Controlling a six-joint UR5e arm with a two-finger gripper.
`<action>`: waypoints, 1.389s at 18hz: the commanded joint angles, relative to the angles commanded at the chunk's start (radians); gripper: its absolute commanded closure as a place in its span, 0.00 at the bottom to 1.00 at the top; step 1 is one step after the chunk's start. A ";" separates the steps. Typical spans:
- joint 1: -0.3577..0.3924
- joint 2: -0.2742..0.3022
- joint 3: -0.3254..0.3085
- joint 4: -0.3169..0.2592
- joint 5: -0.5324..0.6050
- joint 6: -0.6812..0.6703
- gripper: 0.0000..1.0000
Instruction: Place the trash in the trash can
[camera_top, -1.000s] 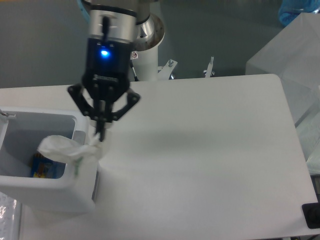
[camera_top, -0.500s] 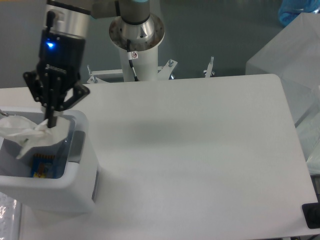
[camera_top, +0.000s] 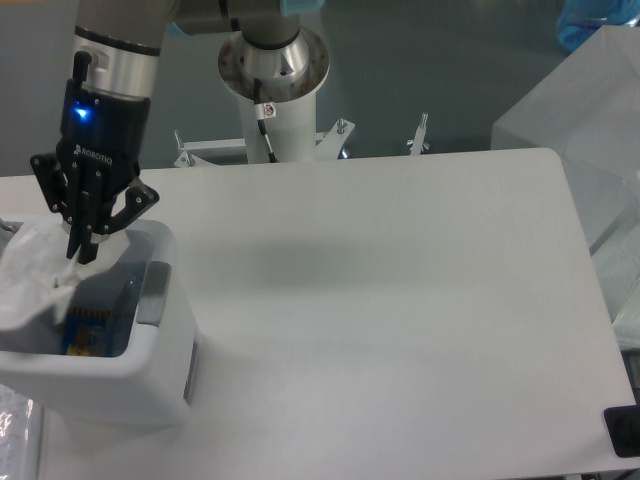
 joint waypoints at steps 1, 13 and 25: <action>0.000 -0.002 0.002 0.000 0.000 -0.001 0.39; 0.205 0.008 0.017 0.002 0.037 0.029 0.00; 0.408 -0.110 0.117 -0.003 0.339 0.383 0.00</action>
